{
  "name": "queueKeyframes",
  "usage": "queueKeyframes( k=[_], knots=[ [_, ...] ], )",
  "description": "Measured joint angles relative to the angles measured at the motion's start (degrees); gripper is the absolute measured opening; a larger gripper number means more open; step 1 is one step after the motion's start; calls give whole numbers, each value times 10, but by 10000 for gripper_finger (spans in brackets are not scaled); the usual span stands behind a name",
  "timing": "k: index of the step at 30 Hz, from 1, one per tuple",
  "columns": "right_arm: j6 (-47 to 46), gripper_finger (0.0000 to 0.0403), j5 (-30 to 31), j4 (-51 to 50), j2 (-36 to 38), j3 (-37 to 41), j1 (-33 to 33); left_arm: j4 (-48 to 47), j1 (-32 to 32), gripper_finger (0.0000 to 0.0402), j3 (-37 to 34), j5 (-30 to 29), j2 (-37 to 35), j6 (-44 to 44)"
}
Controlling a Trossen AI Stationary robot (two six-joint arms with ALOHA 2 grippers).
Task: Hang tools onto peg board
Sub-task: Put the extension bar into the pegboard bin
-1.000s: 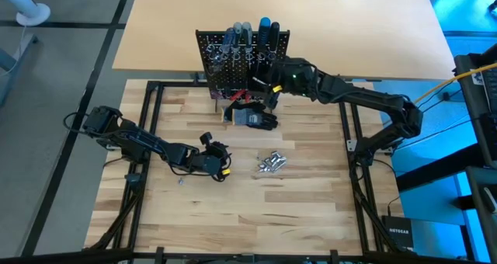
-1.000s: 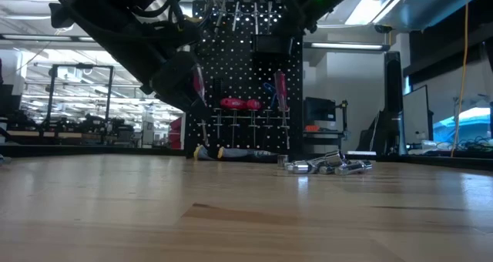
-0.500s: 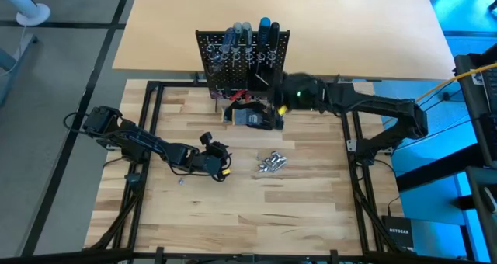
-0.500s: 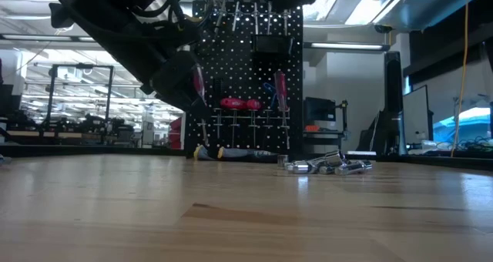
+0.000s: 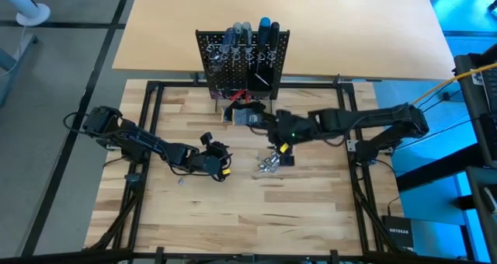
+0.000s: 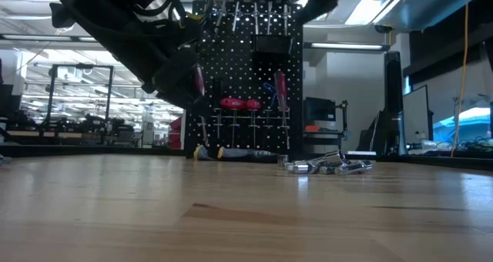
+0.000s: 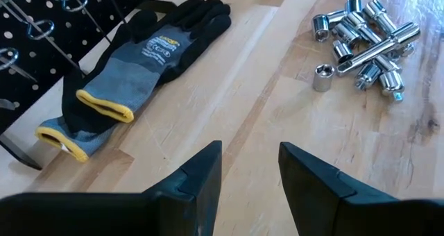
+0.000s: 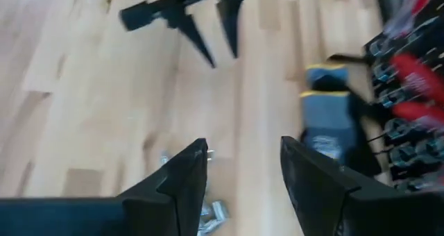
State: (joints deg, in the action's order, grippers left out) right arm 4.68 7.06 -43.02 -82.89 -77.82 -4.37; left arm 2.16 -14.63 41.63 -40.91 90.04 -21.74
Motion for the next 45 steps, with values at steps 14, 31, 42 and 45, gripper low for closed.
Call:
queueKeyframes(
  k=[14, 31, 42, 45],
  knots=[
    [-181, 182, -1, 132, -37, 180, -69, -1, 0, 134, 0, 1, 0, -4],
    [-281, 182, 33, 185, -169, 221, -99, -2, 0, 134, 0, 5, 0, -8],
    [-274, 182, 78, 194, -172, 221, -99, -2, 0, 134, 0, 5, 0, -8],
    [-273, 182, 78, 195, -172, 221, -99, -2, 0, 134, 0, 5, 0, -8]
  ],
)
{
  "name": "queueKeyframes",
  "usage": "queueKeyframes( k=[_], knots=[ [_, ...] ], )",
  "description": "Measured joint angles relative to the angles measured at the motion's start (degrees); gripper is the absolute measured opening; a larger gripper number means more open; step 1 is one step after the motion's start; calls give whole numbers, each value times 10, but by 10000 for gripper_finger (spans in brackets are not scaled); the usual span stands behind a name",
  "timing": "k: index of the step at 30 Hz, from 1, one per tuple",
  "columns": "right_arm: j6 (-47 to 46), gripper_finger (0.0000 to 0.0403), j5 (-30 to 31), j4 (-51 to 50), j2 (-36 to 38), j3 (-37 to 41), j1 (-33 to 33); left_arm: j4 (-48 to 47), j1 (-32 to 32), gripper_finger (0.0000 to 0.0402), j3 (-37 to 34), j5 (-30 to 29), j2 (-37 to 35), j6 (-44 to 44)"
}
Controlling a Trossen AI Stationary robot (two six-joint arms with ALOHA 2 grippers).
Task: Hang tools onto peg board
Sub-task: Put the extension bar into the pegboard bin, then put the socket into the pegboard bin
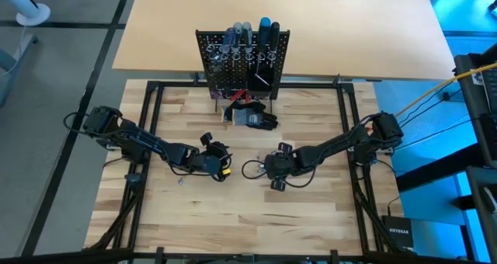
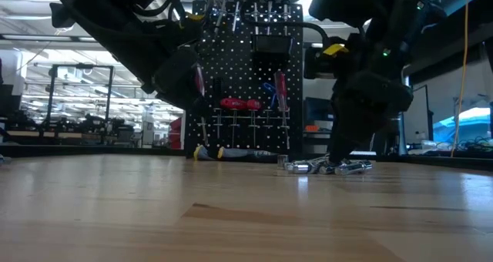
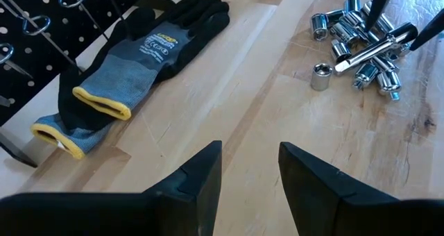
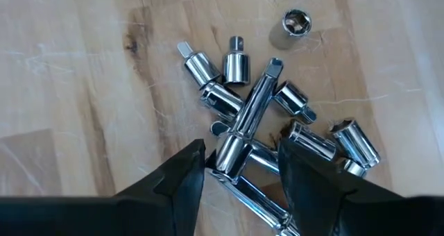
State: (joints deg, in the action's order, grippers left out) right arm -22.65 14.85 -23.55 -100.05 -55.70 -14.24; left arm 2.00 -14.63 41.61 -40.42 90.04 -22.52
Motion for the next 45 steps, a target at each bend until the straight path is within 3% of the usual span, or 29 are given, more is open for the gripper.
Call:
queueKeyframes(
  k=[10, 19, 30, 36, 45],
  knots=[
    [4, 176, 2, 7, -9, 0, 0, -1, 0, 134, 0, 0, 0, 0],
    [6, 59, 2, 11, -9, -1, 0, 0, 0, 134, 0, 0, 0, 0],
    [20, 51, 11, 6, -6, -1, 0, 0, 0, 134, 0, 0, 0, 0],
    [33, 4, 16, -5, 22, -9, 0, 0, 0, 134, 0, 0, 0, 0],
    [34, 42, -1, -6, 37, -9, 0, 0, 0, 134, 0, 0, 0, 0]
  ],
)
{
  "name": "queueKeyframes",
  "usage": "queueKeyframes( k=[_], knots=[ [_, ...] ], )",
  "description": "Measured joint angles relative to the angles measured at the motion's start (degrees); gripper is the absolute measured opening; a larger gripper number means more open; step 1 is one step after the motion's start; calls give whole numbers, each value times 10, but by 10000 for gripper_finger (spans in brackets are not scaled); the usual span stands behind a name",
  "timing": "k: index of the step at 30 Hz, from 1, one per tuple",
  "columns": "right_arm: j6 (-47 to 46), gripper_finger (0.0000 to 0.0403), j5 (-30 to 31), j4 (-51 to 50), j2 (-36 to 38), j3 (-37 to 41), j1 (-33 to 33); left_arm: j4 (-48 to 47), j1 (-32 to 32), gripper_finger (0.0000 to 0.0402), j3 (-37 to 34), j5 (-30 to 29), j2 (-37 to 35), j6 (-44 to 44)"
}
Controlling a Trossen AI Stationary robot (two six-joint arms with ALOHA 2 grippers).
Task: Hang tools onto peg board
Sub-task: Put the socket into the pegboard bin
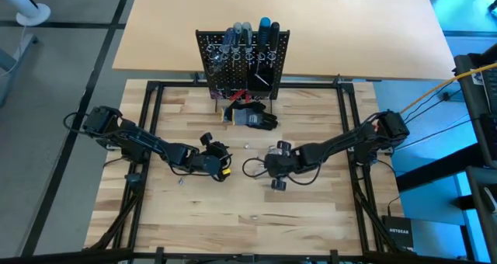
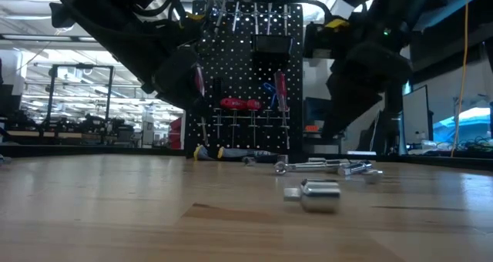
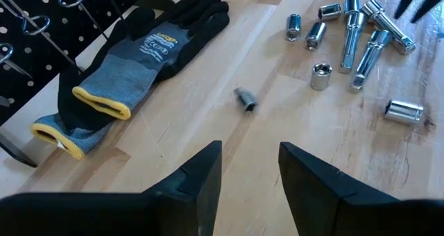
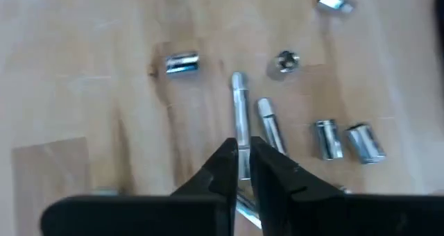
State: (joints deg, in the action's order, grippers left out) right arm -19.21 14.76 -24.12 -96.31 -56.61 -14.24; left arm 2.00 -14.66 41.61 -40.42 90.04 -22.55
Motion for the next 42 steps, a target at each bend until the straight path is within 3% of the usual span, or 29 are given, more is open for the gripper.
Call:
queueKeyframes(
  k=[3, 7, 9, 19, 23, 33, 42],
  knots=[
    [0, 55, -66, -13, -2, 0, 0, 1, 0, 134, 0, 15, 0, 0],
    [-1, 70, -200, -57, 3, 0, -10, 5, 0, 134, 0, 32, 0, 4],
    [-7, 75, -227, -86, 4, 0, -27, 5, 0, 134, 0, 32, 0, 6],
    [-50, 80, -122, -115, 4, 19, -115, 5, 0, 134, 0, 42, 0, 5],
    [-78, 104, -128, -134, 4, 20, -118, 5, 0, 134, 0, 42, 0, 5],
    [-95, 215, -140, -122, 4, 20, -116, 4, 0, 134, 0, 42, 0, 5],
    [-113, 229, -124, -114, -13, 19, -116, 5, 0, 134, 0, 42, 0, 4]
  ],
)
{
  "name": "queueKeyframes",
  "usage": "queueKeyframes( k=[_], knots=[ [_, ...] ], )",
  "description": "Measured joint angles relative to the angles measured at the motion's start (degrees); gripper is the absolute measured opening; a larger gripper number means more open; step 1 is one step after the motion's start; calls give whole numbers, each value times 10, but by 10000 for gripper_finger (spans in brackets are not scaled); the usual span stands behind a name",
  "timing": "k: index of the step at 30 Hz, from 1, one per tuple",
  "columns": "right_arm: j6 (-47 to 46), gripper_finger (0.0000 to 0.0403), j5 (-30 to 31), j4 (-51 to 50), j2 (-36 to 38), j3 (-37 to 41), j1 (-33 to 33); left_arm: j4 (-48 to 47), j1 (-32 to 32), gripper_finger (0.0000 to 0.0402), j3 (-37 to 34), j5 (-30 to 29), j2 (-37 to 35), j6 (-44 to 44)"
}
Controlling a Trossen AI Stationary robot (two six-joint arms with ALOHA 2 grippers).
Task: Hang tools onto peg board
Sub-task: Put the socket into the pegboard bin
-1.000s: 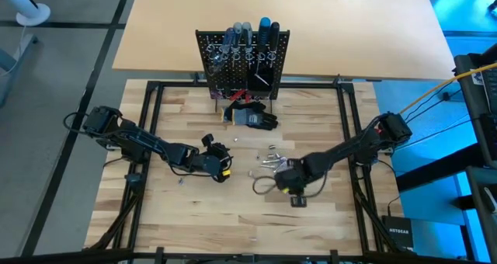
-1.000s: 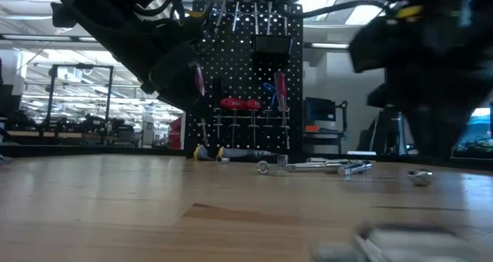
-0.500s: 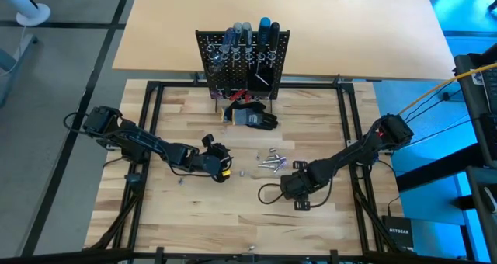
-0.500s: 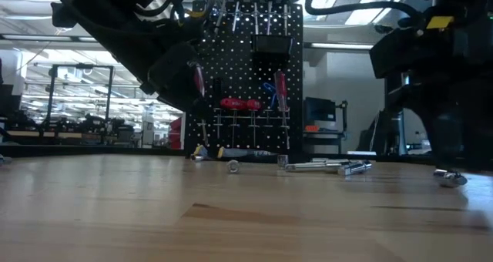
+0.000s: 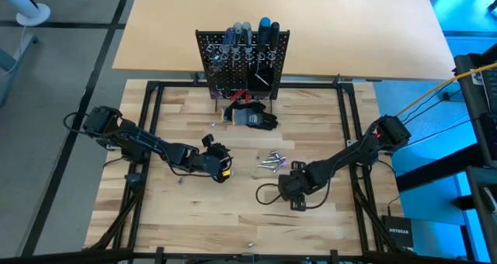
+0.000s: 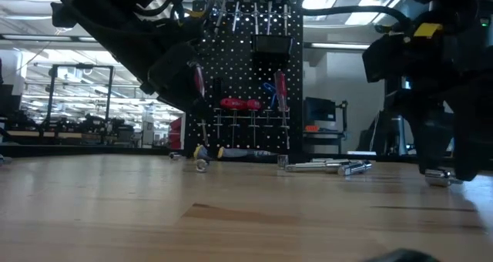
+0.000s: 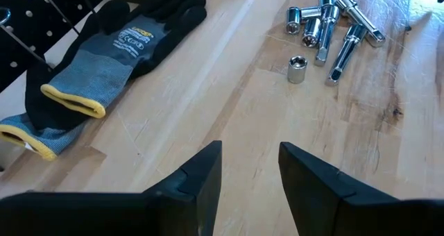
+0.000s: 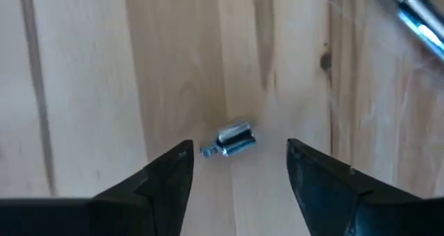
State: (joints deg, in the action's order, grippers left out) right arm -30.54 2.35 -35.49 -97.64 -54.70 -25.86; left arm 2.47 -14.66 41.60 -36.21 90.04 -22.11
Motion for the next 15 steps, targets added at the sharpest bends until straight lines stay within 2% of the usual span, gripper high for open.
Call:
queueKeyframes(
  k=[11, 15],
  knots=[
    [4, 230, 1, -2, 0, 0, 0, 0, 0, 134, 0, 0, 0, 0],
    [-31, 230, 9, -2, 0, 0, 4, 0, 0, 134, 0, 0, 0, 0]
  ],
)
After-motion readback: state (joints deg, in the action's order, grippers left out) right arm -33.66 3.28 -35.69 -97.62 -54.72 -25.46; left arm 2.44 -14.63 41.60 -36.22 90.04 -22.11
